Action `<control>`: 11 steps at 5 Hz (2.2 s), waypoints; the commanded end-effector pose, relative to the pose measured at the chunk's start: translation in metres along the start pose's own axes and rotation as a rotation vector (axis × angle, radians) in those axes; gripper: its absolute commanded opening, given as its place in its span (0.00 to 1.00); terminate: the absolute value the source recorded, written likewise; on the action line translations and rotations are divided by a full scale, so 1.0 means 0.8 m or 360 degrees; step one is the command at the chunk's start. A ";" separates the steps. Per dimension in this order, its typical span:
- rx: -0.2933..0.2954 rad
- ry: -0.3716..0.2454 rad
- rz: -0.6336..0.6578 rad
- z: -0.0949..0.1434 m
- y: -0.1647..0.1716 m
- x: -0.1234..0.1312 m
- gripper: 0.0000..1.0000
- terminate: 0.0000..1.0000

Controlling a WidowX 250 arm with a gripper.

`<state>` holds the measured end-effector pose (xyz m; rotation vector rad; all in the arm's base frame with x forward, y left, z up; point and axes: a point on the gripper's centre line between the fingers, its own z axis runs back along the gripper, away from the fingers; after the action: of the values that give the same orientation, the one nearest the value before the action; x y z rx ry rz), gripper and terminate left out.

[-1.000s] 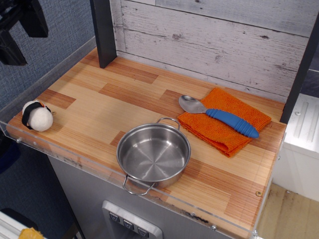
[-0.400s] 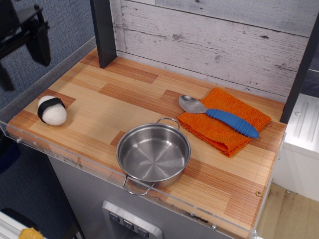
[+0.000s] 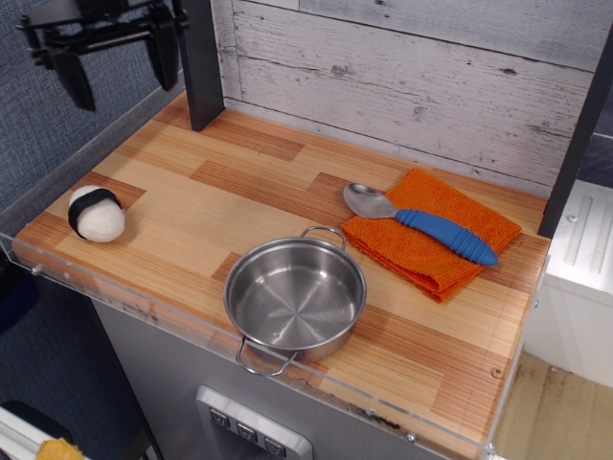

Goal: Slide the silver pot in the corner between the sushi and the orange rag.

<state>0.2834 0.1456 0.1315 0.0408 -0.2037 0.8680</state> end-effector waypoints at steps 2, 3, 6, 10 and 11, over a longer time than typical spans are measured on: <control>-0.0102 -0.0010 -0.1047 0.003 -0.058 -0.065 1.00 0.00; -0.0099 -0.0005 -0.1162 -0.003 -0.062 -0.081 1.00 0.00; -0.0130 0.0020 -0.1464 -0.042 -0.040 -0.122 1.00 0.00; -0.0151 0.0137 -0.1607 -0.112 -0.033 -0.149 1.00 0.00; -0.0124 0.0098 -0.1634 -0.115 -0.045 -0.150 0.00 0.00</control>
<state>0.2533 0.0426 0.0132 0.0317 -0.1013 -0.1600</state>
